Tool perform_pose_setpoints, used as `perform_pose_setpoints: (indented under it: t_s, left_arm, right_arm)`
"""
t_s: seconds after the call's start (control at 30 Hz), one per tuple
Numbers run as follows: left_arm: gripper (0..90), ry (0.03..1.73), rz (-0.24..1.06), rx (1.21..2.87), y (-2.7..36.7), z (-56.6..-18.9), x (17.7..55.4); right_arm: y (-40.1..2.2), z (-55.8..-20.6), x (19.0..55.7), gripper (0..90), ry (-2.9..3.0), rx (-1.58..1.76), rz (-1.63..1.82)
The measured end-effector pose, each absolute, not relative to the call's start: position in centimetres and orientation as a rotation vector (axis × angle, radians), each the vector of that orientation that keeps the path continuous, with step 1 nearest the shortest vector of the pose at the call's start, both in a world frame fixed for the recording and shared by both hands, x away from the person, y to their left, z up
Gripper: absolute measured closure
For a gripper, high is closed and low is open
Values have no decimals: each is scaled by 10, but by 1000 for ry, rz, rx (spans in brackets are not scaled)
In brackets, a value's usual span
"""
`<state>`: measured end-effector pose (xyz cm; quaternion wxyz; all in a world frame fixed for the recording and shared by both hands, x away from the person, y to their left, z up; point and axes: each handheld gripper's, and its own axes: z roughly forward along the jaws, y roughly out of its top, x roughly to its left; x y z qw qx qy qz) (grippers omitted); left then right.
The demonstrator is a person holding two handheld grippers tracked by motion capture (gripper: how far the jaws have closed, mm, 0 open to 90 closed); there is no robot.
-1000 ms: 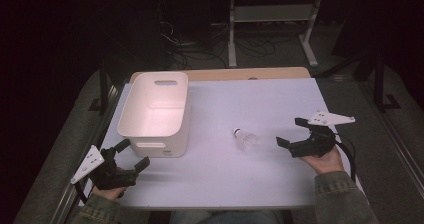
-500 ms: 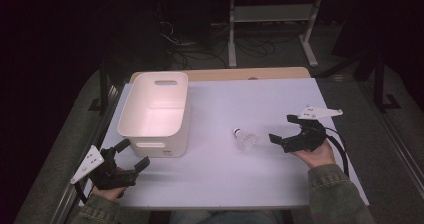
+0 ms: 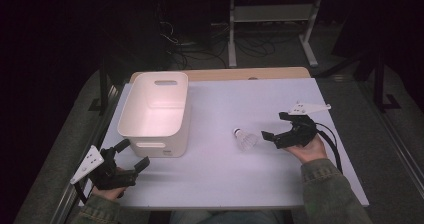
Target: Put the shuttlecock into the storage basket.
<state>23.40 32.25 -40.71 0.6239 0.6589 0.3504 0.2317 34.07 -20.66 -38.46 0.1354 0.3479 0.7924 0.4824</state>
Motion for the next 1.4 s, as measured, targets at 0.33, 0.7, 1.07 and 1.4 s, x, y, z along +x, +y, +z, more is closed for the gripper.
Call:
perform_pose_setpoints:
  t_s: [0.33, 0.7, 1.07, 1.4]
  left_arm:
    - [8, 802, 529, 1512, 322, -407, 234]
    - [8, 802, 528, 1511, 322, -407, 234]
    - [8, 801, 529, 1514, 322, -407, 234]
    - [8, 801, 526, 1509, 322, -407, 234]
  right_arm:
    - [-200, -392, 355, 0, 2306, 1028, 1369]
    - [-198, -400, 371, 0, 2319, 1074, 1333]
    - [-195, -409, 379, 5, 2334, 1096, 1316]
    - [-197, -416, 387, 261, 2387, 1079, 1363]
